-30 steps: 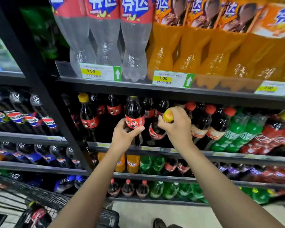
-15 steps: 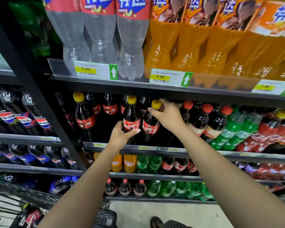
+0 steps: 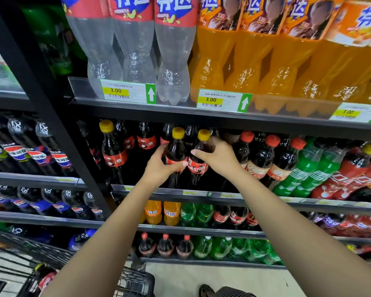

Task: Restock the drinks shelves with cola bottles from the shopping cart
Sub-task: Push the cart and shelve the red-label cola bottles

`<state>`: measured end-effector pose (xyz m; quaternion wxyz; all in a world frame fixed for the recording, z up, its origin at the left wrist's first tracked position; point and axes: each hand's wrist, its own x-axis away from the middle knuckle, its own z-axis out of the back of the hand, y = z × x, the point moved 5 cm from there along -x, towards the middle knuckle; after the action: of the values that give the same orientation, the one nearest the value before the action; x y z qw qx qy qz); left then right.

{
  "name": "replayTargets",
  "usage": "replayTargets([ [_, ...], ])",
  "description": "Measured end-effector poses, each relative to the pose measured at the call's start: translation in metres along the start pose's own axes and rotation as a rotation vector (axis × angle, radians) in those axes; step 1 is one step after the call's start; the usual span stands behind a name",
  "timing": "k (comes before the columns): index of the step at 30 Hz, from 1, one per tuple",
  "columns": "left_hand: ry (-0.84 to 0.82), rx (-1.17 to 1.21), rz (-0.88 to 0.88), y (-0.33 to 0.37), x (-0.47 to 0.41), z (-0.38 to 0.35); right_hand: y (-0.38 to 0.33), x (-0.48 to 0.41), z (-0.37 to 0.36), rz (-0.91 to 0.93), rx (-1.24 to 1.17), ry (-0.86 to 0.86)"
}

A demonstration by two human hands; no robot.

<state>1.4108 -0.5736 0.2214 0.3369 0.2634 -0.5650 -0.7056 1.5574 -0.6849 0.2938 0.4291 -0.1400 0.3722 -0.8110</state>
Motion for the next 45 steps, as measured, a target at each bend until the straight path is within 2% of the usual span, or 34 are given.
replayTargets([
  [3,0.030,-0.040,-0.002,0.006,0.002,0.005,0.001,0.002,-0.001,-0.012,-0.024,-0.015],
  [10,0.002,-0.002,0.051,0.013,0.002,-0.004,-0.006,-0.004,0.010,0.026,0.160,-0.130],
  [21,0.025,0.002,0.032,0.018,-0.004,-0.032,-0.007,-0.011,0.034,0.019,0.273,0.060],
  [29,0.031,-0.002,0.030,0.021,-0.003,-0.039,0.001,-0.013,0.039,-0.033,0.255,-0.096],
  [33,0.050,0.005,0.041,0.020,-0.001,-0.042,-0.003,-0.009,0.041,-0.039,0.275,-0.114],
  [42,0.053,-0.012,0.081,0.021,0.004,-0.041,-0.013,0.007,0.040,0.036,0.269,-0.027],
  [45,0.069,-0.136,0.023,0.016,0.011,-0.036,-0.017,0.019,0.033,0.090,0.274,0.055],
])
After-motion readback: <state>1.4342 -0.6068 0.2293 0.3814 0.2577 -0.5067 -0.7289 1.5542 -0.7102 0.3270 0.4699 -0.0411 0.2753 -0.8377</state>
